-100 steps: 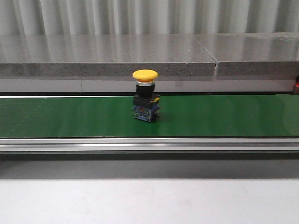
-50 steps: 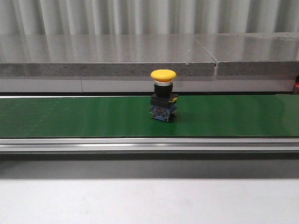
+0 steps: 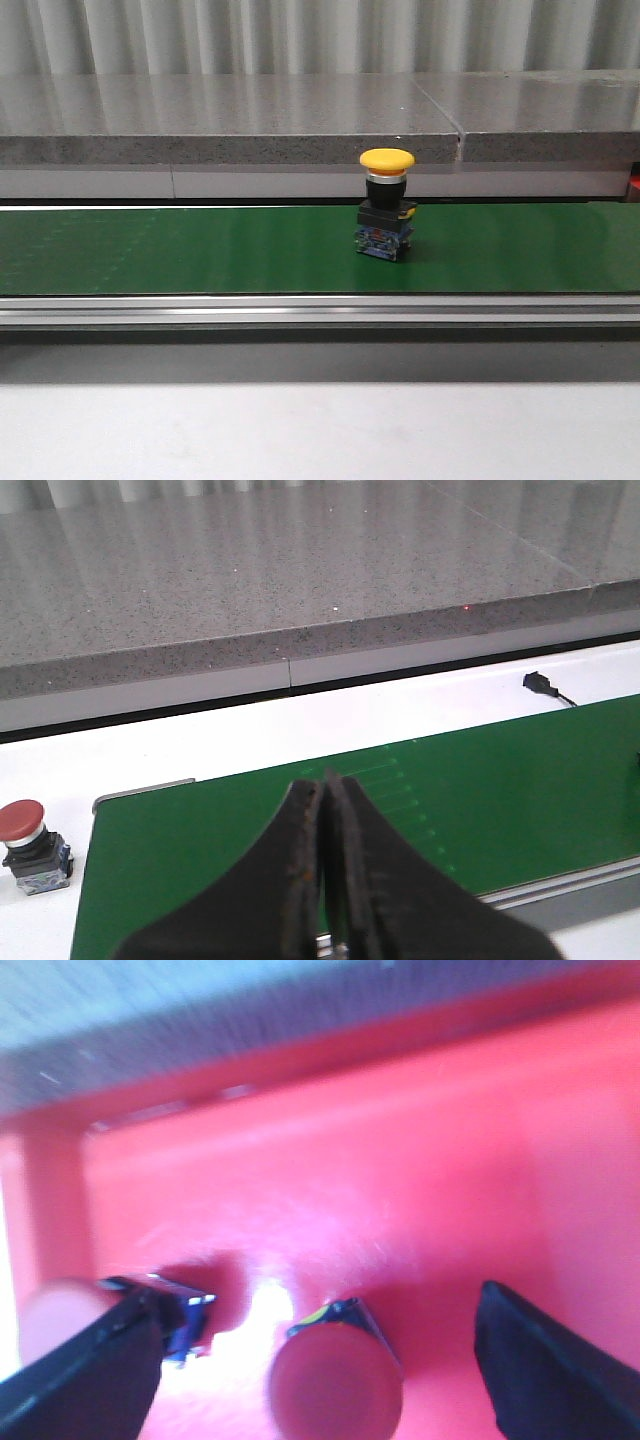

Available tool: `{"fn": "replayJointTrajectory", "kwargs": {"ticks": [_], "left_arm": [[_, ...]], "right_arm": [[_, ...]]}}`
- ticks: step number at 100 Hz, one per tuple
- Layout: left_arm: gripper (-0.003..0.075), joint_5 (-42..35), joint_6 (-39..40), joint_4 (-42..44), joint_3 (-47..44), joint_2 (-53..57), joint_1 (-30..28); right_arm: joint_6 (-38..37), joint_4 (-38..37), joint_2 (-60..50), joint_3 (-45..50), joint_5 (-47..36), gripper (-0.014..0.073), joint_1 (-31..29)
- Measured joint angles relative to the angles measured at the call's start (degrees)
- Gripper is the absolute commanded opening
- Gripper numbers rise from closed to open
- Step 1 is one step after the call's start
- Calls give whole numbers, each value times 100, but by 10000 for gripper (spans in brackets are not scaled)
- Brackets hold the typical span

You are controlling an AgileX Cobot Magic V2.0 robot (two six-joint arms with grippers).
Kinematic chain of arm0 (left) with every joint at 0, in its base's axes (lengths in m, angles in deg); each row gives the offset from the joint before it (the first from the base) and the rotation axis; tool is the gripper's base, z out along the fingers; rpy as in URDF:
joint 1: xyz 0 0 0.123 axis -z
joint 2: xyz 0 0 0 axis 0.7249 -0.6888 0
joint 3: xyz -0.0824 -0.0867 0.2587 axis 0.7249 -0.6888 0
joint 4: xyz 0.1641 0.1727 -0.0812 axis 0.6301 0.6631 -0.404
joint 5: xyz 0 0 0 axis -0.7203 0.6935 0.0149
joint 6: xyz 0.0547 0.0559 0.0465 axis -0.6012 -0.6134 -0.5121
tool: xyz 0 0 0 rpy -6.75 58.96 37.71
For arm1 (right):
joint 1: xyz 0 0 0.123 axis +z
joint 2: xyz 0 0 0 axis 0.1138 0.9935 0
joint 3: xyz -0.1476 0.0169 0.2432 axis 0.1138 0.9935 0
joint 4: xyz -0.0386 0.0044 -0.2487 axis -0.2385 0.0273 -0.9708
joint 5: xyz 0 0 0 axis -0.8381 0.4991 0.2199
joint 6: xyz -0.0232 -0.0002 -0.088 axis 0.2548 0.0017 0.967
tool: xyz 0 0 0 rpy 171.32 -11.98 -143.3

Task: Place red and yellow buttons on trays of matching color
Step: 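Carry the red button into the red tray and open the right gripper, then grasp the yellow button at the belt's end with the right gripper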

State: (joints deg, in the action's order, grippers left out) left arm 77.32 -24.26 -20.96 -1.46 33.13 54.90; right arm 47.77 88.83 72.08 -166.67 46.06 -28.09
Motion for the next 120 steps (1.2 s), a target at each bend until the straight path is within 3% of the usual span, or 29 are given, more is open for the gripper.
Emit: {"fn": "replayJointTrajectory", "kwargs": {"ticks": [36, 85, 120], "left_arm": [[-20, 0, 0, 0, 0, 0, 0], [-20, 0, 0, 0, 0, 0, 0], [-20, 0, 0, 0, 0, 0, 0]], "right_arm": [[235, -10, -1612, 460, 203, 632, 398], [758, 43, -4143, 3408, 263, 632, 928], [1077, 77, -4375, 3939, 1206, 632, 2220]]}}
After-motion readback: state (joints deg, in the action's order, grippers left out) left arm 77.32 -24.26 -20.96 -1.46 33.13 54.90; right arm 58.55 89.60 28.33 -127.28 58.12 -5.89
